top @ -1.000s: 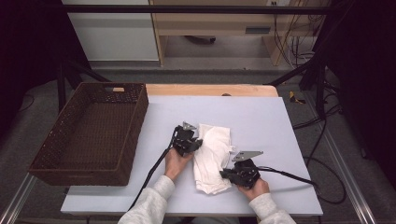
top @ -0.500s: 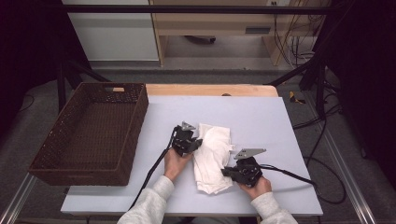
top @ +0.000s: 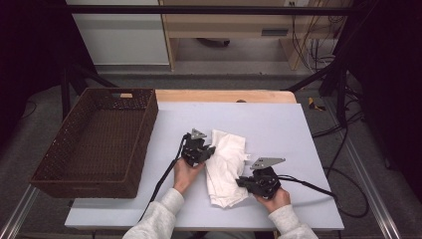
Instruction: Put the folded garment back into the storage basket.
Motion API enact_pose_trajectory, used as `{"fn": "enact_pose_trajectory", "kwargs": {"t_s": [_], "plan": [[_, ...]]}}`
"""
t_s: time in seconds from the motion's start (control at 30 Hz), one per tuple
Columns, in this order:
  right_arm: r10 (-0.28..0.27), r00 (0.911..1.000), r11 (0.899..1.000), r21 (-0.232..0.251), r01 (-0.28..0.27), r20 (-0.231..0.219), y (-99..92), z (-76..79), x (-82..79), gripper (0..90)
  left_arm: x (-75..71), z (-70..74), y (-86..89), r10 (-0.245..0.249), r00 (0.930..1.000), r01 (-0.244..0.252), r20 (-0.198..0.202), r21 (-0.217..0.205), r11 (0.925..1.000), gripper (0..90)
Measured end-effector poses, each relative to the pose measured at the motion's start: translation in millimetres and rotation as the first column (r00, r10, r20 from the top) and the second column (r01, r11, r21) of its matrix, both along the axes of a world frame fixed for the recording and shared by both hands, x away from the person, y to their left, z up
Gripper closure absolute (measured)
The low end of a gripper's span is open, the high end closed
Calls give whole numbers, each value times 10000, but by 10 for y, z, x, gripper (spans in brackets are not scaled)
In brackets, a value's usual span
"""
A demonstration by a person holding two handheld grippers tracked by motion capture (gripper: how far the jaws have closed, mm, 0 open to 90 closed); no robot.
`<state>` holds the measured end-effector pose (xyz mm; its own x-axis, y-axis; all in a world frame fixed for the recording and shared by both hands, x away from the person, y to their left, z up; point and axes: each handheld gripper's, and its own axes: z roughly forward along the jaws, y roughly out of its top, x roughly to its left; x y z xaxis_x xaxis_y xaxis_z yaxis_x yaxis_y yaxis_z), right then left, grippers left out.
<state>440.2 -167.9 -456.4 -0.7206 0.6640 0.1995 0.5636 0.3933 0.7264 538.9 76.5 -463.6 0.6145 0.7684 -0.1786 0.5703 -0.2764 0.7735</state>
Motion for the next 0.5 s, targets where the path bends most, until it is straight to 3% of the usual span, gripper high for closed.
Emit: {"fn": "enact_pose_trajectory", "kwargs": {"t_s": [0.5], "plan": [[76,9994,9998,181,-82,323,-18,105,-36,850,-63,128,53,-44,9997,51,259,-273,9996,788]]}}
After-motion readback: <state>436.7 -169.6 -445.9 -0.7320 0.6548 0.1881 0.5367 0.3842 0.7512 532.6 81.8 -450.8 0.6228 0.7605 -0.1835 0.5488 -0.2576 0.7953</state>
